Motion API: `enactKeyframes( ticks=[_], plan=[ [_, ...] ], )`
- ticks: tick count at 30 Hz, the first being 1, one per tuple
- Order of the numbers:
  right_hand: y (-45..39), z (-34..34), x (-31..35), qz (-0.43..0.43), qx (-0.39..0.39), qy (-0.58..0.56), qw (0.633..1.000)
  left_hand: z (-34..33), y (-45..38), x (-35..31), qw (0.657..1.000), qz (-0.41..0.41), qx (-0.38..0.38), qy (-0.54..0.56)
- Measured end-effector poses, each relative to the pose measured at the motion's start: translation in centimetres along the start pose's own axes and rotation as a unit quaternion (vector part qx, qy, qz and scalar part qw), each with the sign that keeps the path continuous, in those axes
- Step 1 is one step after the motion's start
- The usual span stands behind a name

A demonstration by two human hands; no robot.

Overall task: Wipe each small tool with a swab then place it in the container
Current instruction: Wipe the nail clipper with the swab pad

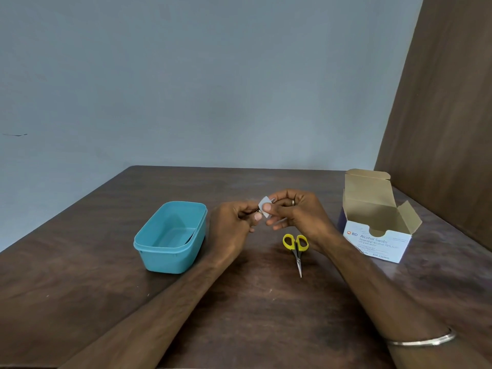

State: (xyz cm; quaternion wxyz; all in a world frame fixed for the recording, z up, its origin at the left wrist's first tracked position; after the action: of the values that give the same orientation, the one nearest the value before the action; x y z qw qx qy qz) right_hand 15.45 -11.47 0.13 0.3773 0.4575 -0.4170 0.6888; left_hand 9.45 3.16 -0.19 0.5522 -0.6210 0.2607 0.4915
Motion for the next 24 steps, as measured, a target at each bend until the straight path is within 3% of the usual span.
enactKeyframes(
  ticks=[13,24],
  plan=[
    [0.0,-0.4,-0.2,-0.006,0.010,0.054,0.999,-0.1,0.4,-0.3,0.999,-0.019,0.011,-0.039],
    [-0.1,-0.4,-0.6,-0.006,0.023,0.038,0.999,-0.5,1.0,-2.3,0.999,-0.053,0.000,0.011]
  ],
)
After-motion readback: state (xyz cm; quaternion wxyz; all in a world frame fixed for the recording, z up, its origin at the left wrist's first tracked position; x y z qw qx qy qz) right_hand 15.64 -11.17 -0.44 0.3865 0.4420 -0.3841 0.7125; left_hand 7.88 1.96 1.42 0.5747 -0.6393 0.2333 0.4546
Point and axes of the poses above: each hand's wrist, its own y-axis away from the middle knuckle, its own z-axis out of the back of the hand, x = y × z, the point moved 9 cm from there along -y, towards the middle knuckle, and after that the axes turned 10 degrees about y, right-handed, at the moved point
